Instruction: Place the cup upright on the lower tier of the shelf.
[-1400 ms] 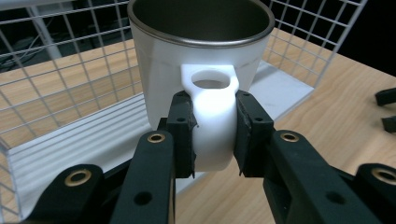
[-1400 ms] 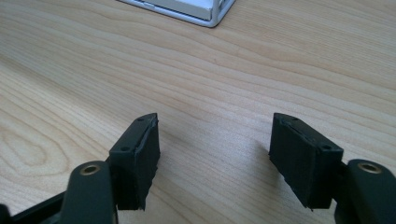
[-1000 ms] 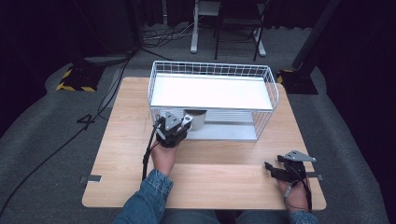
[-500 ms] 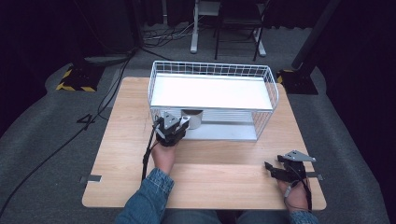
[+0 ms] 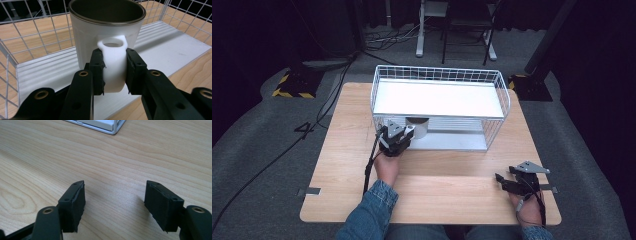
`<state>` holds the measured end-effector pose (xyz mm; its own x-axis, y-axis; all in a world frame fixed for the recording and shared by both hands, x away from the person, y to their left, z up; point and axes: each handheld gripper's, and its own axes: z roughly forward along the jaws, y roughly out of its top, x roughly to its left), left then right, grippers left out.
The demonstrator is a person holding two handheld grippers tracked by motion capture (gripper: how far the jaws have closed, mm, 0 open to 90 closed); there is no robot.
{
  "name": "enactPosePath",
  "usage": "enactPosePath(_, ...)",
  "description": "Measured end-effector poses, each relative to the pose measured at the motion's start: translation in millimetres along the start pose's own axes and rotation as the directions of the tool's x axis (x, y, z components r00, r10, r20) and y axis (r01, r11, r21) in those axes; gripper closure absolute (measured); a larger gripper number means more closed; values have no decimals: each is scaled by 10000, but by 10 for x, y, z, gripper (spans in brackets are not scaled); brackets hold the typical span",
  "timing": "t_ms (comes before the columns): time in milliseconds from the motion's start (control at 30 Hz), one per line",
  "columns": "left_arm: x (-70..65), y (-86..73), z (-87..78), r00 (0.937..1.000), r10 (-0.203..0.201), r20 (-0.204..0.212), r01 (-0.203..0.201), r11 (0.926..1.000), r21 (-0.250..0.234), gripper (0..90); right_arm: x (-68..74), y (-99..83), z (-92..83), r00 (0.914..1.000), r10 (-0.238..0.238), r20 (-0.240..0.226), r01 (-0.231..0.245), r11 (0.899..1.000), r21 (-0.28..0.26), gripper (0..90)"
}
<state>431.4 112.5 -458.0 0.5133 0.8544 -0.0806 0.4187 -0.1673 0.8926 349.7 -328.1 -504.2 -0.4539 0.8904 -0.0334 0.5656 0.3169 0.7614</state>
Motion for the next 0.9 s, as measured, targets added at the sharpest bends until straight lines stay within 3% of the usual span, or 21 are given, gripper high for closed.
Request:
enactPosePath(67,15,-5,12,9997,-173,192,172,9998,55,683,1,0,-1,10000,13,4,-13,10000,8,333)
enactPosePath(167,29,-11,29,9989,-362,309,358,9993,134,563,0,0,0,10000,-4,4,4,10000,0,333)
enactPosePath(300,35,-4,17,9985,-469,285,466,9989,95,430,2,0,0,10000,-10,25,10,10000,-1,333)
enactPosePath(433,45,11,-19,9990,-407,188,405,9991,99,359,3,0,0,10000,-19,38,19,10000,-15,333)
enactPosePath(900,2,72,-396,9988,-272,415,276,9996,-95,316,-10,3,7,9999,83,-109,-83,10000,29,331)
